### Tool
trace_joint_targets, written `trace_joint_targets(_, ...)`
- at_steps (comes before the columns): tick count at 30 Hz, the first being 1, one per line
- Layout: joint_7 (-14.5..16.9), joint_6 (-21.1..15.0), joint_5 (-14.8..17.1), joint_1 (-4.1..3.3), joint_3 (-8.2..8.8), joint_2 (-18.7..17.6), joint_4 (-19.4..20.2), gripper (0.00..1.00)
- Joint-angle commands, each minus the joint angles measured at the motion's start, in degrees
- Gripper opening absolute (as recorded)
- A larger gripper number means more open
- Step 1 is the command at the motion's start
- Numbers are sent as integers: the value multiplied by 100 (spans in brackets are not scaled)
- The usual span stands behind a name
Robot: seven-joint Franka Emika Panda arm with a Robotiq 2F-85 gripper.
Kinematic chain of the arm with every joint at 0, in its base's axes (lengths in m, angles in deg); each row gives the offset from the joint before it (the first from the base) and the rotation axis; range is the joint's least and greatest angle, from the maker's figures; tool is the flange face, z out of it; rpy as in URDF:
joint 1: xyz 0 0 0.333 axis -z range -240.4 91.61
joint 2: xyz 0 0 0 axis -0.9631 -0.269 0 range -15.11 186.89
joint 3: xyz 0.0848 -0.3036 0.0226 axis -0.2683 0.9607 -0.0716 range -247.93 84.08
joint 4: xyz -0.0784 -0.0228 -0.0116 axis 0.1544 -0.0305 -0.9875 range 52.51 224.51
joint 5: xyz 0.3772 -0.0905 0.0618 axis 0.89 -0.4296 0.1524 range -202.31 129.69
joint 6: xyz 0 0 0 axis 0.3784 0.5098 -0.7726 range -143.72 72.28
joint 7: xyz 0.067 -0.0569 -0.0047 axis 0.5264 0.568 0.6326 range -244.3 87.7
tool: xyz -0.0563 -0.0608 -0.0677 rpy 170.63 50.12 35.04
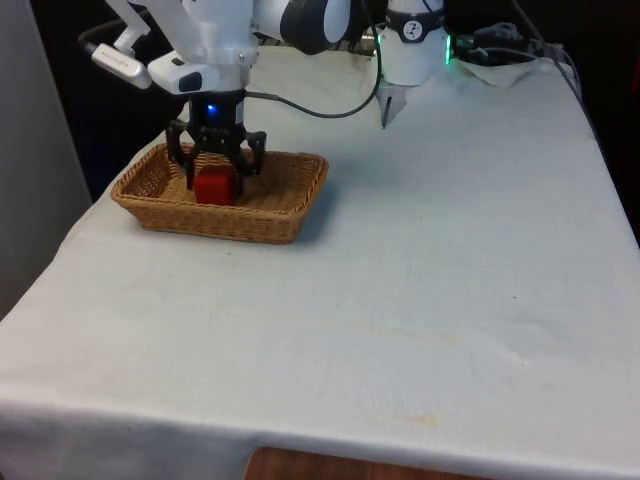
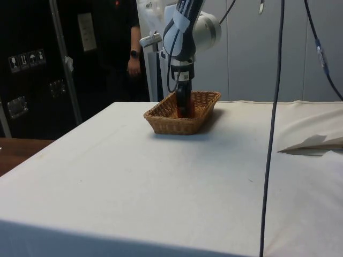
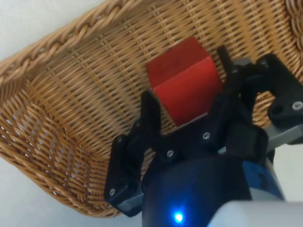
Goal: Pick up the cube and place it into the basket.
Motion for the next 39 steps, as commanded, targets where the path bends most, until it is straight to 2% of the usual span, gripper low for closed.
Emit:
trace_joint_targets(1, 6, 0, 0, 0, 0, 6, 0, 61)
trace_joint_targets(3, 0, 0, 0, 0, 0, 0, 0, 80)
trace_joint_targets(4, 0, 0, 0, 0, 0, 6, 0, 80)
trace_joint_targets(6, 0, 0, 0, 0, 0, 6, 0, 97)
trace_joint_targets(7, 0, 0, 0, 0, 0, 6, 0, 100)
trace_joint_targets(13, 0, 0, 0, 0, 0, 0, 0, 100)
trace_joint_targets(19, -17, 201, -40, -34, 69, 292, 6, 100)
trace_joint_targets(21, -23, 275, -46, -34, 74, 372, 6, 100)
trace_joint_targets(22, 0, 258, -6, -6, 40, 350, -17, 100)
trace_joint_targets(23, -23, 304, -46, -34, 80, 413, 6, 100)
trace_joint_targets(29, -40, 510, -63, -52, 109, 688, 6, 100)
trace_joint_targets(31, -40, 556, -63, -52, 109, 756, 6, 100)
trace_joint_targets(32, 0, 498, -11, -17, 63, 705, -6, 100)
trace_joint_targets(33, -46, 596, -63, -52, 109, 802, 6, 100)
trace_joint_targets(39, -69, 779, -63, -69, 103, 1077, 6, 100)
